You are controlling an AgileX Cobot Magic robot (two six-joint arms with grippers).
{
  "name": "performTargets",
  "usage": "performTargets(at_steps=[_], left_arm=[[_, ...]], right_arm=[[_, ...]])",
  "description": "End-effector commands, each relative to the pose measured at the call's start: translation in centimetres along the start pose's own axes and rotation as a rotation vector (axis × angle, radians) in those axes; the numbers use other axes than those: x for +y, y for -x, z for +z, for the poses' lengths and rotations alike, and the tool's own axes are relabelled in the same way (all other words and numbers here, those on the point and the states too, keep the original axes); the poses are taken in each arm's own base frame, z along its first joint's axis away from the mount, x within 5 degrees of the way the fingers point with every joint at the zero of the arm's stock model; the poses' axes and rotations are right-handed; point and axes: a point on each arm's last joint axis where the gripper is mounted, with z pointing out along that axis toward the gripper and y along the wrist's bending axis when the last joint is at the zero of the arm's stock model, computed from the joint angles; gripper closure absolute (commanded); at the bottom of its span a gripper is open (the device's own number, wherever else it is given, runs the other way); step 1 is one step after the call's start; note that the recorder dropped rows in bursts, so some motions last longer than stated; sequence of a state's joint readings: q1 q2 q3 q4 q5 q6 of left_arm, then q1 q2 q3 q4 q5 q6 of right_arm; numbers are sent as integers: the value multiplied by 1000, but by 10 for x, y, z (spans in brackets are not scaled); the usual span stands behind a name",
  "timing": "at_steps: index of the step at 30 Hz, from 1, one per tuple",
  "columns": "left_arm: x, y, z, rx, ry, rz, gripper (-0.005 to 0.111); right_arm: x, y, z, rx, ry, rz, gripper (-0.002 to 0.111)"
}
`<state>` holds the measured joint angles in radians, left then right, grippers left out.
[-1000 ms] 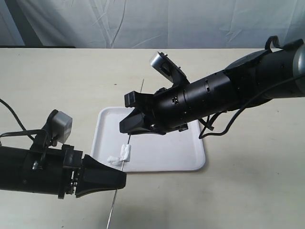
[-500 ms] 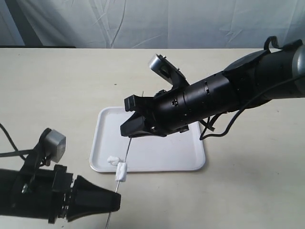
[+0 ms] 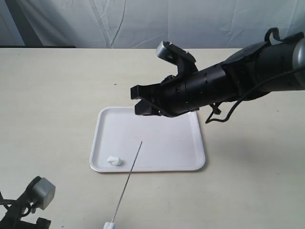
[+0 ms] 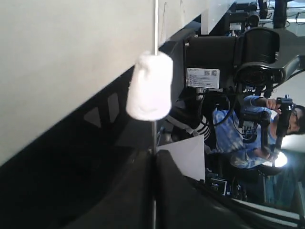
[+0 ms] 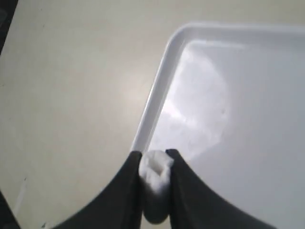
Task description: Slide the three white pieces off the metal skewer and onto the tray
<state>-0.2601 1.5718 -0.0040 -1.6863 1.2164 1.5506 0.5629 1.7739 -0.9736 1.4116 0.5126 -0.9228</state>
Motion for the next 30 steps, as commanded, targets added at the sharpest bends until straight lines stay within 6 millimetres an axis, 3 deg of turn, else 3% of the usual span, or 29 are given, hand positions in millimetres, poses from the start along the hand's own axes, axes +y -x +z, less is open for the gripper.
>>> performTargets(at_steps=[1,3,5,11,19,23,30], left_arm=[[0,4,0,-53,-5,-25,107],[0,4,0,-53,-5,-23,107],[0,4,0,-54,-5,-18,107],[1,26,1,-84,45,8,107],[-12,90,-1,-192,106,66,107],[-22,111,-2,-229,92,76,107],[-26,118,-3,-241,90,83,107]], right_arm=[[5,14,-4,-34,-12,-66,75],[6,14,-4,-25,-6,-55,64],[5,11,-3,2,-11,-62,61],[4,3,-2,95,-7,-47,61],[15,-11,-4,241,122,40,61],[18,-16,-2,280,174,89,61],[17,-16,1,284,192,111,61]])
